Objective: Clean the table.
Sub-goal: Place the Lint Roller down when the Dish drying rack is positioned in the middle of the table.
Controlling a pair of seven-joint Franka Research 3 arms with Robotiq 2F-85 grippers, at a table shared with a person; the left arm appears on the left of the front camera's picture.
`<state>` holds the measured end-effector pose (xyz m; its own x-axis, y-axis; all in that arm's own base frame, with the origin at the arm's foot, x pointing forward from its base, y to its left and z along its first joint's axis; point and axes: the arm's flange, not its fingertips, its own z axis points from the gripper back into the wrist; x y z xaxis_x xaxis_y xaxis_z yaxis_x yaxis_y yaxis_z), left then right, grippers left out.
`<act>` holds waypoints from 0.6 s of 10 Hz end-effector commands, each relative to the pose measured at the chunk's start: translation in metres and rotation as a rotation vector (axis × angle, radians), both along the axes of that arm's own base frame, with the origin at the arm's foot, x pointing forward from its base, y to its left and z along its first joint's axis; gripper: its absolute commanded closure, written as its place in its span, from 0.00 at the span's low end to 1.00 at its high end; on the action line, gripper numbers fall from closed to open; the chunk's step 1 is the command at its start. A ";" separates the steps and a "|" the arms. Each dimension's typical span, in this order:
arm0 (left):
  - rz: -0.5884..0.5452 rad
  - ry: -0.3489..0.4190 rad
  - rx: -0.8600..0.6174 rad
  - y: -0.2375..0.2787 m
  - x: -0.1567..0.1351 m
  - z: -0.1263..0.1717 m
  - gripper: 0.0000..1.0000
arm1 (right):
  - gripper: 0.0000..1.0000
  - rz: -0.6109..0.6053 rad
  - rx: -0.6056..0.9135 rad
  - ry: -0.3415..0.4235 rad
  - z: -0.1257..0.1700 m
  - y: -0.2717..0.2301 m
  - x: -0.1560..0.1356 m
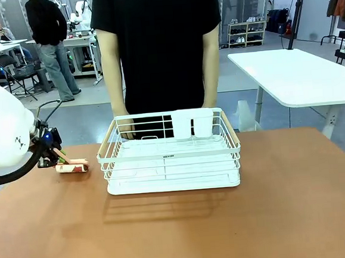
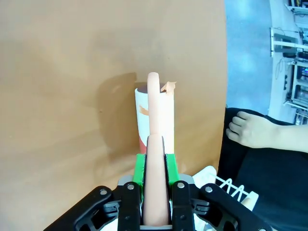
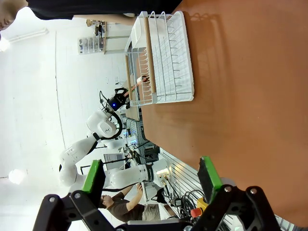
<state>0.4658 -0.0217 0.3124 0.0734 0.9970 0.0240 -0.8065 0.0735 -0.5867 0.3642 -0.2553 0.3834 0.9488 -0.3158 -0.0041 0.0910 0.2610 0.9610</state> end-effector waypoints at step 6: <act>0.004 0.000 0.007 -0.002 -0.005 -0.010 0.07 | 0.00 0.002 0.003 -0.004 0.002 0.003 -0.003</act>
<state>0.4629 -0.0259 0.3036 0.0653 0.9976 0.0234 -0.8088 0.0666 -0.5843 0.3643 -0.2553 0.3834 0.9488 -0.3157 -0.0041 0.0910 0.2610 0.9610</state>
